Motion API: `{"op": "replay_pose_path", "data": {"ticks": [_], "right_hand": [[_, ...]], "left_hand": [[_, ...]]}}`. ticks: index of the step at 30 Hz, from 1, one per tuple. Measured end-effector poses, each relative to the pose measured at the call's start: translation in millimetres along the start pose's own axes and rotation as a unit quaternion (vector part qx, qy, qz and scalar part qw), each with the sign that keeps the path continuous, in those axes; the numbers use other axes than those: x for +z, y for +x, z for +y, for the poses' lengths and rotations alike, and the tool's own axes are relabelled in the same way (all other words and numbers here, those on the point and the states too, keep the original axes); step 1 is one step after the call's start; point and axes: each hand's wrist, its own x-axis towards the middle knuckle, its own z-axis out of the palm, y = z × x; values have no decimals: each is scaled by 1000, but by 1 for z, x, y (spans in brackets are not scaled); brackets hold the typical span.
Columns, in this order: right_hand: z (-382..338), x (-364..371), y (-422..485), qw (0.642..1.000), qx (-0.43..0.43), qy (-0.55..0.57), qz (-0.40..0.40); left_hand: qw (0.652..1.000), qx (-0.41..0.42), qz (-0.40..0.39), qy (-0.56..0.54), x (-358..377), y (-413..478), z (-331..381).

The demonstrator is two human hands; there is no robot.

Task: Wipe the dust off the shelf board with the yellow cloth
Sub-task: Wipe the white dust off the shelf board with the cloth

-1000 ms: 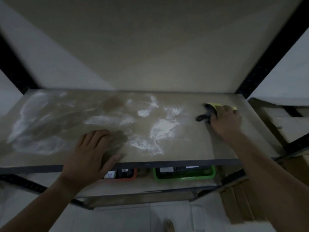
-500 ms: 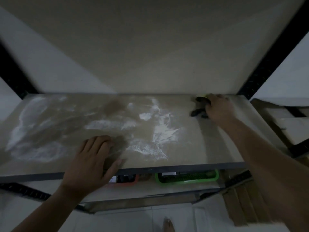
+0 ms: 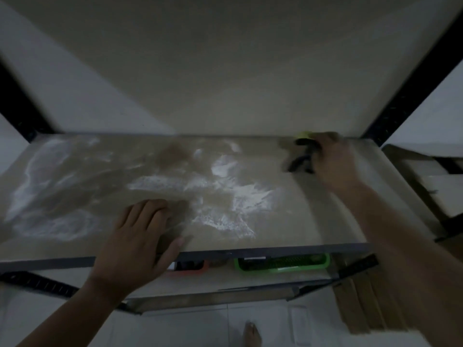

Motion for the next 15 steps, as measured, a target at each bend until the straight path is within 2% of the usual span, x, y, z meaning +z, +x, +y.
{"op": "replay_pose_path", "data": {"ticks": [1,3,4,6,9,11,13,15], "right_hand": [[35,-10,-6,996,39,-81,-23],[78,-16,-16,968,138,-172,-116],[83,-15,-19,958,155,-187,-153],[62,-1,-21,963,128,-183,-149],[-22,26,-37,995,72,-30,-62],[-83,35,-49,997,-6,52,-57],[-106,32,-49,972,-35,202,-116],[-96,9,-37,910,49,391,-126]], "left_hand": [[1000,0,2,-1,0,1,1],[1000,2,3,-1,-1,1,2],[1000,2,2,-1,-1,2,2],[1000,1,0,-1,0,2,1],[1000,-3,-4,-3,0,1,0],[1000,-5,-9,-5,0,0,0],[1000,-6,-17,-10,-1,0,0],[1000,-5,-19,-12,-1,0,0]]}}
